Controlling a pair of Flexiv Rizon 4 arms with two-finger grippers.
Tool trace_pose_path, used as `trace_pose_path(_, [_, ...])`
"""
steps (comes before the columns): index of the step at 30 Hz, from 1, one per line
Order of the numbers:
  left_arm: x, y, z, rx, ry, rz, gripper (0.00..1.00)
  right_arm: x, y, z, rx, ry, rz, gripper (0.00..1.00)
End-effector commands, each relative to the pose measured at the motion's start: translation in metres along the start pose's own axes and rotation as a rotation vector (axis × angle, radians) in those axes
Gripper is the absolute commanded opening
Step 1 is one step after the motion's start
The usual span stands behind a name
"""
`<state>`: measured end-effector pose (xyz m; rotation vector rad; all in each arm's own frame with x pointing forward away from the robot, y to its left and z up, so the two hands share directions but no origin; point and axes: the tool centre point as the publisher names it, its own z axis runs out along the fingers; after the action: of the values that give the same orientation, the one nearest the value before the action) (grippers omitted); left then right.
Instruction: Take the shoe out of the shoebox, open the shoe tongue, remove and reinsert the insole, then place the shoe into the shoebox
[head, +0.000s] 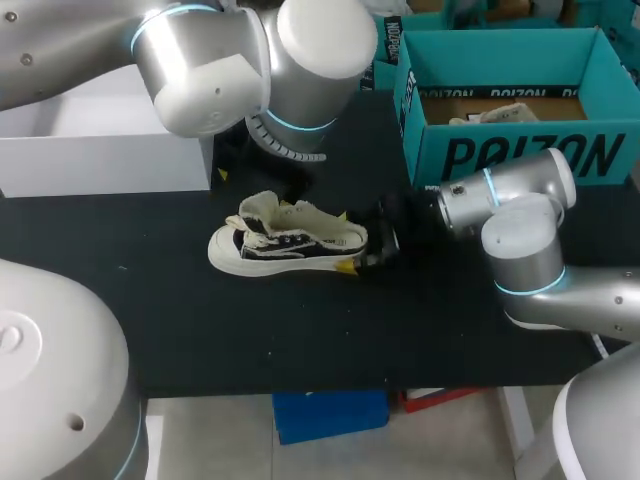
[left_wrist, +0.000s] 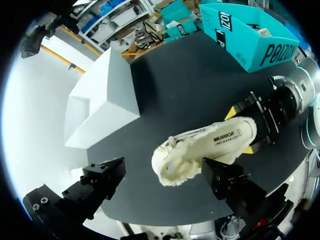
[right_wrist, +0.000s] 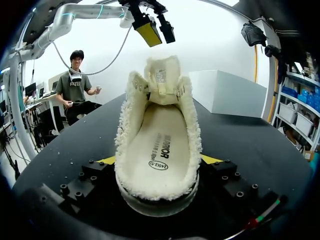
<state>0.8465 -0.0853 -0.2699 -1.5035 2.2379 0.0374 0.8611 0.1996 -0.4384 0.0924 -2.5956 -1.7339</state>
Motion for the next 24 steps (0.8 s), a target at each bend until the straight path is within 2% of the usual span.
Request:
trace_pose_path(1, [0.007,-0.003,-0.008,0.064,0.068,0.16,1.0,-0.001,-0.002,0.001,0.002,-0.001,0.001,0.0])
trace_pose_path(3, [0.015,-0.006,-0.01,0.102,0.095,0.278,1.0,-0.001,-0.002,0.001,0.002,-0.001,0.001,0.0])
trace_pose_path(8, [0.022,-0.016,-0.009,0.133,0.251,0.456,1.0,-0.001,-0.002,0.001,0.002,-0.001,0.001,0.0])
trace_pose_path(10, [0.025,-0.02,-0.008,0.113,0.333,0.53,1.0,-0.001,-0.002,0.001,0.002,-0.001,0.001,0.0])
trace_pose_path(12, [0.031,-0.024,-0.007,0.082,0.355,0.598,1.0,-0.001,-0.002,0.001,0.002,-0.001,0.001,0.0])
trace_pose_path(13, [0.034,-0.025,-0.007,0.083,0.413,0.655,1.0,-0.001,-0.002,0.001,0.002,-0.001,0.001,0.0])
trace_pose_path(19, [0.04,-0.029,-0.008,0.063,0.492,0.814,1.0,-0.001,-0.002,0.001,0.002,-0.001,0.001,0.0])
trace_pose_path(24, [0.038,-0.032,-0.008,0.036,0.484,0.919,1.0,-0.001,-0.002,0.001,0.002,-0.001,0.001,0.0])
